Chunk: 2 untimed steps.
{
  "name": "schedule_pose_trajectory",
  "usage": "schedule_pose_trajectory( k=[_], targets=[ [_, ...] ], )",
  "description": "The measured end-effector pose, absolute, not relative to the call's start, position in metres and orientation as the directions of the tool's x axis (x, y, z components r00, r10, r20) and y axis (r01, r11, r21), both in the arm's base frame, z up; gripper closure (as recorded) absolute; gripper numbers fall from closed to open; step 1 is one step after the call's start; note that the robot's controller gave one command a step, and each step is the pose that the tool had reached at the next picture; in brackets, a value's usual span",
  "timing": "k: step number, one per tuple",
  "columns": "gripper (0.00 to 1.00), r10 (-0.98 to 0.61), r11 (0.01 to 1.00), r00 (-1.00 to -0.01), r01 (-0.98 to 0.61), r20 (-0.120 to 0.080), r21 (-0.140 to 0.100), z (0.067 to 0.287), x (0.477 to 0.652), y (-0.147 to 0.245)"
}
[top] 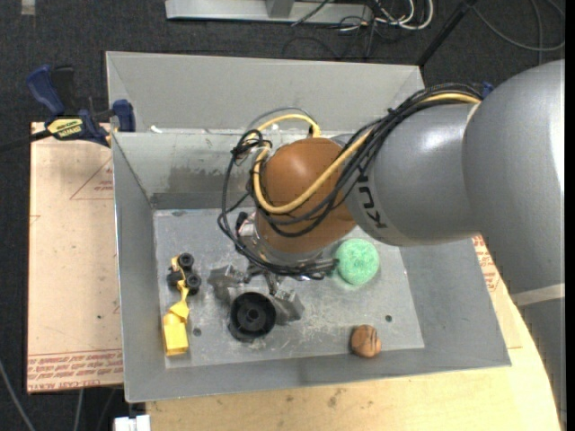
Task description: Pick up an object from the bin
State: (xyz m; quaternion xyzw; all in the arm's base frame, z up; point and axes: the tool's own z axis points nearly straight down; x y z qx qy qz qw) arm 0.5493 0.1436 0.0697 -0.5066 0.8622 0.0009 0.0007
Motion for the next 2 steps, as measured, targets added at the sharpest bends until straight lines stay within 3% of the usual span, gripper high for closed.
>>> schedule_pose_trajectory(
  k=[1, 2],
  targets=[
    [1.00, -0.836, 0.548, -0.548, -0.836, -0.003, 0.002, 0.0699, 0.5342, 0.1592],
    [1.00, -0.836, 0.549, -0.549, -0.836, -0.003, 0.002, 0.0698, 0.5343, 0.1590]
  ],
)
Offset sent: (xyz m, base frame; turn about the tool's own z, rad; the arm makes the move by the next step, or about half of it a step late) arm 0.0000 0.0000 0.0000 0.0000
